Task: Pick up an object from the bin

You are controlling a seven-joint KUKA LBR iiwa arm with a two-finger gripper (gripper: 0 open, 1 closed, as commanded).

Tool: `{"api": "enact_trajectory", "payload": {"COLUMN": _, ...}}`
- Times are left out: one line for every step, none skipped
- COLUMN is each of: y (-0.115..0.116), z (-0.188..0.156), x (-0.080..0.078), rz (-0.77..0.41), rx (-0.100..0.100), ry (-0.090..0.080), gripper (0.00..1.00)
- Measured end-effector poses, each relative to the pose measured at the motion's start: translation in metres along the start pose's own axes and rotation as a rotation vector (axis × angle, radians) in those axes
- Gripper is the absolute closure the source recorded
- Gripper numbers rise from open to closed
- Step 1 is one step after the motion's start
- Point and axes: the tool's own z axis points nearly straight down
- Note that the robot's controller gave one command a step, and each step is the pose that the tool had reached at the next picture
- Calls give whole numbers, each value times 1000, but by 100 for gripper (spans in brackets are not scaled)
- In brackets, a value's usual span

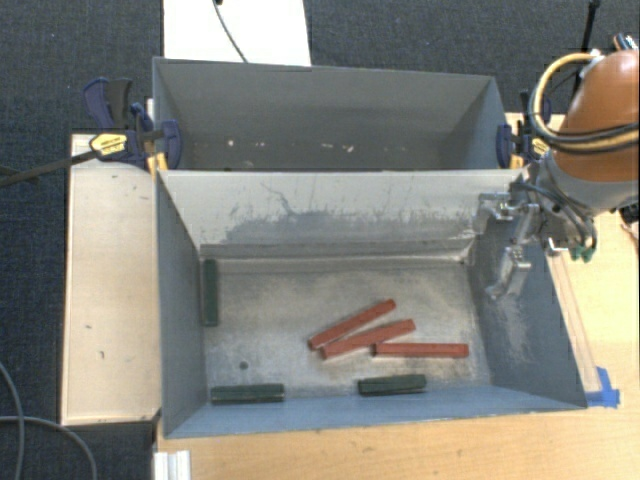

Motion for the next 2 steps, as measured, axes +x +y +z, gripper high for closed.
{"api": "enact_trajectory", "payload": {"y": 100, "z": 163, "x": 41, "rz": -164, "rx": -1, "ry": 0, "gripper": 0}}
{"api": "enact_trajectory", "payload": {"y": 165, "z": 128, "x": 82, "rz": -145, "rx": -3, "ry": -5, "gripper": 0}}
